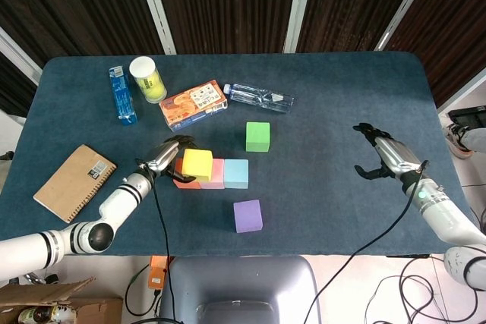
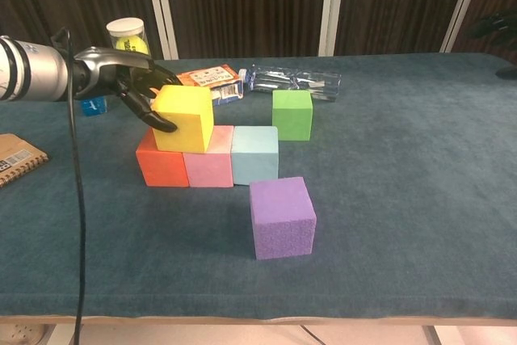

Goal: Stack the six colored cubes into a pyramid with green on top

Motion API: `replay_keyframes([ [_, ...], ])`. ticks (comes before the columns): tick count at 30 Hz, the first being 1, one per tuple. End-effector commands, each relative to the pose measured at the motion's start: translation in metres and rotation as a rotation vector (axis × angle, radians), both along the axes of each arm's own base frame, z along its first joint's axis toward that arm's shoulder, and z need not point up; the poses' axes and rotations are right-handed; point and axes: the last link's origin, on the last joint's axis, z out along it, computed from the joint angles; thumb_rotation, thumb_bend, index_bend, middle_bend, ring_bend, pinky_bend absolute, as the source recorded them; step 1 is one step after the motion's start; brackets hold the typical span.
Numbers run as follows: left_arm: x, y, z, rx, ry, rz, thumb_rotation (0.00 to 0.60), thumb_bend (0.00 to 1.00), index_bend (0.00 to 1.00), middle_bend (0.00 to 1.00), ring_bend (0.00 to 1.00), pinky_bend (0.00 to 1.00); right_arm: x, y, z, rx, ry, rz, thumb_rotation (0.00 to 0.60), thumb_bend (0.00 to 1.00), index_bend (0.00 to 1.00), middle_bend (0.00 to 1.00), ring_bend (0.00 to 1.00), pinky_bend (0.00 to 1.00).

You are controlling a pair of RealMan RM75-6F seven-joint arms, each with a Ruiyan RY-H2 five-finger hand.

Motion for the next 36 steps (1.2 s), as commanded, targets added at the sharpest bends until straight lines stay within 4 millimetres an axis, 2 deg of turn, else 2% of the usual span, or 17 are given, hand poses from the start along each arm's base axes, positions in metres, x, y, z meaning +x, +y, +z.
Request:
replay_keyframes([
  [1, 0.0, -0.0004, -0.0003, -0.001, 0.008, -0.007, 0.56, 0.3, 0.48, 0.12, 0.01, 0.05, -0.0003, -0.0001, -0.0001, 0.0, -0.001, -0.001, 0.6, 0.32, 0.05, 0.0, 0.0, 0.0],
  [7, -0.0002, -0.0005, 0.0002, 0.004, 0.016, -0.02, 0.538, 0.28, 0.36, 0.12, 0.01, 0.05, -0.0005, 0.0, -0.0002, 0.005, 0.0, -0.003, 0.6, 0.32, 0.04, 0.0, 0.0, 0.0],
  [10, -0.0009, -0.0004, 0.0008, 0.006, 0.014, -0.02, 0.538, 0.27, 0.34, 0.12, 0.01, 0.05, -0.0002, -0.0001, 0.0007, 0.002, -0.002, -0.003, 0.6, 0.32, 0.04, 0.0, 0.0, 0.0],
  [24, -0.0032, -0.0006, 0.0013, 0.004, 0.04, -0.042, 0.539, 0.26, 0.33, 0.12, 0.01, 0.05, 0.0001, 0.0013, 0.0034, 0.003, -0.008, -0.007, 0.6, 0.32, 0.04, 0.0, 0.0, 0.0],
  [36, -0.0039, -0.001, 0.0001, 0.006, 0.053, -0.063, 0.557, 0.26, 0.27, 0.12, 0.01, 0.05, -0.0014, 0.002, 0.004, 0.015, -0.009, -0.016, 0.6, 0.32, 0.04, 0.0, 0.0, 0.0],
])
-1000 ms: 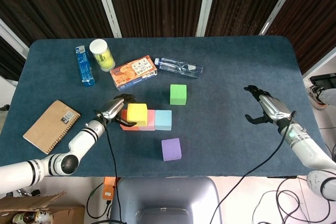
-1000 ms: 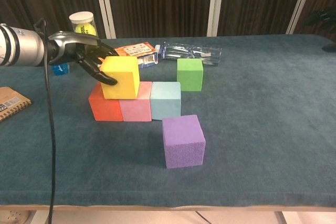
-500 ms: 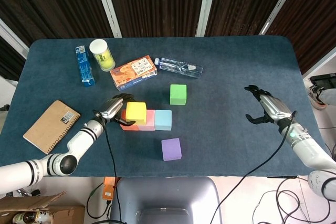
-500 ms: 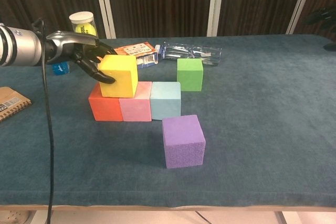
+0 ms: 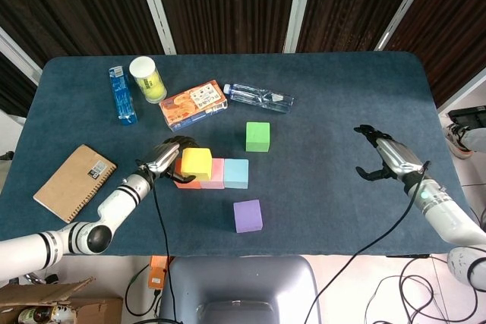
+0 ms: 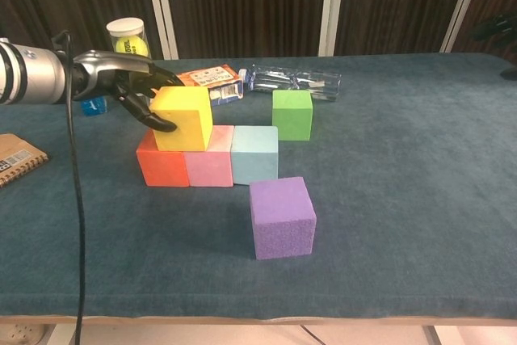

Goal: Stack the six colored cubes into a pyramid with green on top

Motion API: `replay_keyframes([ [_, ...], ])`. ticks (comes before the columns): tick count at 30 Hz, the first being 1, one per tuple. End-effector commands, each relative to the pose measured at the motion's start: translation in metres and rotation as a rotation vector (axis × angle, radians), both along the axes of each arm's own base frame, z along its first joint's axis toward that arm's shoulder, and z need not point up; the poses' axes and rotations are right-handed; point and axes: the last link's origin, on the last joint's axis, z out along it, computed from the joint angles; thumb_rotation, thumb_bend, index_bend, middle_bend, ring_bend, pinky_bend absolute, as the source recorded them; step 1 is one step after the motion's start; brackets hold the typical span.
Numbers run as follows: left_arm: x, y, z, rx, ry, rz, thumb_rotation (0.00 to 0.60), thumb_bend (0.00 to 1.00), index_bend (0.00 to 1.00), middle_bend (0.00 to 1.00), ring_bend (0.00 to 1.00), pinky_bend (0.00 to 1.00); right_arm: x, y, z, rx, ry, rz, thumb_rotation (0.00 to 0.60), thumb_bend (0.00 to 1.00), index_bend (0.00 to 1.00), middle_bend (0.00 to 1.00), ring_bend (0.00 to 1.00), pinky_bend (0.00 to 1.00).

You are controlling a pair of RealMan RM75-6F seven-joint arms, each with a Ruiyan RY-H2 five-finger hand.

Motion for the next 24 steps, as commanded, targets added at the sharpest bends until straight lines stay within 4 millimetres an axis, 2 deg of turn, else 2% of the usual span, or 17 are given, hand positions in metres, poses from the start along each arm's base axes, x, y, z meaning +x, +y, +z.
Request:
replay_keyframes([
  [1, -0.001, 0.0, 0.001, 0.001, -0.001, 0.0, 0.559, 0.26, 0.27, 0.12, 0.01, 0.05, 0.0, 0.0, 0.0, 0.0, 0.0, -0.001, 0.6, 0.32, 0.04, 0.0, 0.0, 0.0],
  [6, -0.001, -0.001, 0.001, -0.008, 0.001, -0.005, 0.563, 0.26, 0.24, 0.12, 0.01, 0.05, 0.0, 0.0, 0.002, -0.001, -0.003, -0.003, 0.6, 0.32, 0.04, 0.0, 0.0, 0.0],
  [11, 0.0, -0.001, 0.002, -0.001, 0.005, -0.021, 0.6, 0.23, 0.18, 0.12, 0.01, 0.05, -0.001, 0.001, 0.002, -0.001, -0.003, -0.002, 0.6, 0.32, 0.04, 0.0, 0.0, 0.0],
  [18, -0.003, -0.003, 0.007, 0.013, 0.025, -0.037, 0.6, 0.19, 0.15, 0.12, 0.02, 0.05, -0.002, 0.002, 0.003, -0.005, 0.0, -0.003, 0.6, 0.32, 0.03, 0.0, 0.0, 0.0],
  [22, -0.01, -0.014, 0.025, 0.053, 0.069, -0.074, 0.6, 0.15, 0.14, 0.12, 0.02, 0.05, -0.004, 0.005, 0.004, -0.01, 0.014, 0.006, 0.6, 0.32, 0.03, 0.0, 0.0, 0.0],
  [24, -0.016, -0.026, 0.041, 0.096, 0.115, -0.113, 0.6, 0.14, 0.14, 0.12, 0.02, 0.05, -0.006, 0.009, 0.004, -0.01, 0.026, 0.012, 0.6, 0.32, 0.03, 0.0, 0.0, 0.0],
])
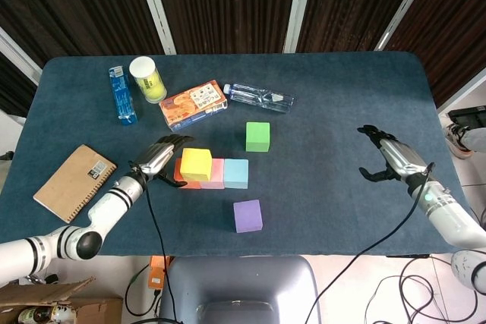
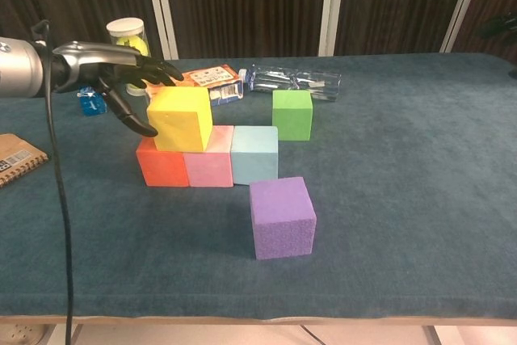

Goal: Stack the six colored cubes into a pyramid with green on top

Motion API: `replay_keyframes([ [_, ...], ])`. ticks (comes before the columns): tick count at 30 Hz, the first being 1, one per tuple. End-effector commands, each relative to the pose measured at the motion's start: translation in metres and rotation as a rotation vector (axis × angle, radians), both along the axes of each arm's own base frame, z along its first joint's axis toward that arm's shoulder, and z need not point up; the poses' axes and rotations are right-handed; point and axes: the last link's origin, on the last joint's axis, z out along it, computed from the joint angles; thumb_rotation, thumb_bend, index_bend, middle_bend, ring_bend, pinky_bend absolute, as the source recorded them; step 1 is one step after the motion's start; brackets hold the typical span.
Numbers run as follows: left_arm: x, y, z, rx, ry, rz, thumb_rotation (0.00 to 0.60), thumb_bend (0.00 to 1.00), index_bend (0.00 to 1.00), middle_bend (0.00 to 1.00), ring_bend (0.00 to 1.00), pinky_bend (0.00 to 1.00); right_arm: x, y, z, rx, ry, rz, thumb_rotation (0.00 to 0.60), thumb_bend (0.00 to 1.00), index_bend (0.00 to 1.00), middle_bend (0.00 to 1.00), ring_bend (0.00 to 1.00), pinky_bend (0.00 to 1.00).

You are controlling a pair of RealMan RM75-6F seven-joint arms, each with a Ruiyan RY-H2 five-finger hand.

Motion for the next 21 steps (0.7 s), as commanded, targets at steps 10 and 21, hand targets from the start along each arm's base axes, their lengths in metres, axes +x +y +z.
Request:
replay_keyframes([
  [10, -0.103, -0.107, 0.101, 0.279, 0.331, -0.133, 0.6, 0.12, 0.13, 0.08, 0.0, 0.05, 0.003, 0.043, -0.018, 0.032, 0.056, 0.102, 0.6, 0.28, 0.03, 0.0, 0.0, 0.0],
  [21, -0.177, -0.156, 0.129, 0.369, 0.377, -0.023, 0.6, 0.12, 0.1, 0.06, 0.0, 0.05, 0.027, 0.058, -0.088, 0.161, 0.037, 0.192, 0.6, 0.28, 0.05, 0.0, 0.0, 0.0],
])
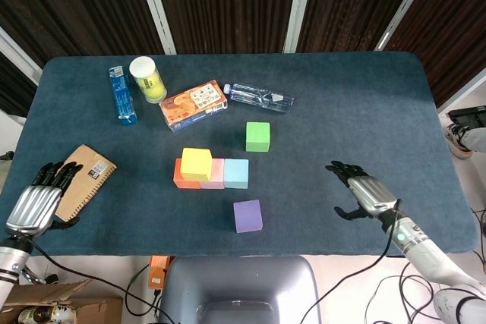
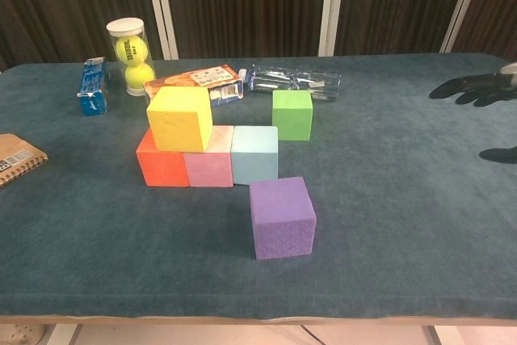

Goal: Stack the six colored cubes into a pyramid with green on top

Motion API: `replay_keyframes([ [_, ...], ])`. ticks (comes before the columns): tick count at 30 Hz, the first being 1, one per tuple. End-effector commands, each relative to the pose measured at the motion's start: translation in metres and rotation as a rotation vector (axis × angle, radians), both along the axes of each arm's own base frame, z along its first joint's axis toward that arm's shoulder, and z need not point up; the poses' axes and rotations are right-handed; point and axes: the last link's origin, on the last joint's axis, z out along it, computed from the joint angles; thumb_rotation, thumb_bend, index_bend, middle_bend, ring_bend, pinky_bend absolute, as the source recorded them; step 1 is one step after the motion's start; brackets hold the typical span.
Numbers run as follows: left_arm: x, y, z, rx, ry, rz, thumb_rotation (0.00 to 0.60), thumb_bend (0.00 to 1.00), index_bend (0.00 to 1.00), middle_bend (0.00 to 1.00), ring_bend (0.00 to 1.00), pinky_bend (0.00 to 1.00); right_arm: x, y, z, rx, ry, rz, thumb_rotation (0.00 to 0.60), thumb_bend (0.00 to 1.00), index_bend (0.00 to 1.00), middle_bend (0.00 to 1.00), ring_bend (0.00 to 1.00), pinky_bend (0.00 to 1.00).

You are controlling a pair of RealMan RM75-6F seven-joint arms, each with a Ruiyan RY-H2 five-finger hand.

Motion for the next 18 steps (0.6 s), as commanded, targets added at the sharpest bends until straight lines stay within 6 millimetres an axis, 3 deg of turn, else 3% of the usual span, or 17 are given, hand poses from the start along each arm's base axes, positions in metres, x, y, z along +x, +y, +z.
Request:
replay_keyframes([
  [1, -0.014, -0.013, 0.008, 0.018, -0.007, 0.019, 0.6, 0.12, 0.1, 0.06, 0.0, 0.05, 0.013, -0.002, -0.026, 0.047, -0.012, 0.017, 0.6, 0.28, 0.05, 0.0, 0.0, 0.0],
  [9, -0.025, -0.02, 0.013, 0.027, -0.015, 0.033, 0.6, 0.12, 0.09, 0.06, 0.0, 0.05, 0.041, -0.002, -0.069, 0.124, -0.024, 0.046, 0.6, 0.28, 0.05, 0.0, 0.0, 0.0],
  [18, -0.031, -0.021, 0.015, 0.025, -0.017, 0.045, 0.6, 0.12, 0.09, 0.06, 0.0, 0.05, 0.067, 0.007, -0.095, 0.16, -0.06, 0.035, 0.6, 0.26, 0.05, 0.0, 0.0, 0.0],
])
